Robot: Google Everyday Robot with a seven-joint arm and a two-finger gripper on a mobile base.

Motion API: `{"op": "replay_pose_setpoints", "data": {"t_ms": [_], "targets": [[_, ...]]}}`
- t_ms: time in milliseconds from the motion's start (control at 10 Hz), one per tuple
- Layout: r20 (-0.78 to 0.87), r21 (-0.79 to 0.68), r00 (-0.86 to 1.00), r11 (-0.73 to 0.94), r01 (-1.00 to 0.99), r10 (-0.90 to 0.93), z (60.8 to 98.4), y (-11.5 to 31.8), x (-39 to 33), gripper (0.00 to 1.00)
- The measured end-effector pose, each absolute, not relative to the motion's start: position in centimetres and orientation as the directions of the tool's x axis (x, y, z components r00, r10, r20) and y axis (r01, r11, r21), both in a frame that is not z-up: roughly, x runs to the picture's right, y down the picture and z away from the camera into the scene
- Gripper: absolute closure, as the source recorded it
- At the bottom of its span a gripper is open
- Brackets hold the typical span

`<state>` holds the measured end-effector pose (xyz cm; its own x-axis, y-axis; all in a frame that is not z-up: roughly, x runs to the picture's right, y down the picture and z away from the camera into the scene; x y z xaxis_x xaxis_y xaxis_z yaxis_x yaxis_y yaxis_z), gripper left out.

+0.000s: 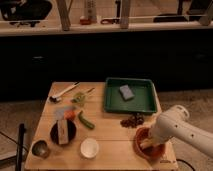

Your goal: Place banana in table surface

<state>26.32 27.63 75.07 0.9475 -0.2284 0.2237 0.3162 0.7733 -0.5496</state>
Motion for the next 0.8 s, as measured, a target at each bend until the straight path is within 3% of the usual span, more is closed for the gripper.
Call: {"op": "replay_pose_setpoints", "data": {"t_ms": [800], "targets": [[0.351, -0.466, 0.864, 0.733, 0.496, -0.362, 71.2, 23.4, 22.8, 1.0]]}}
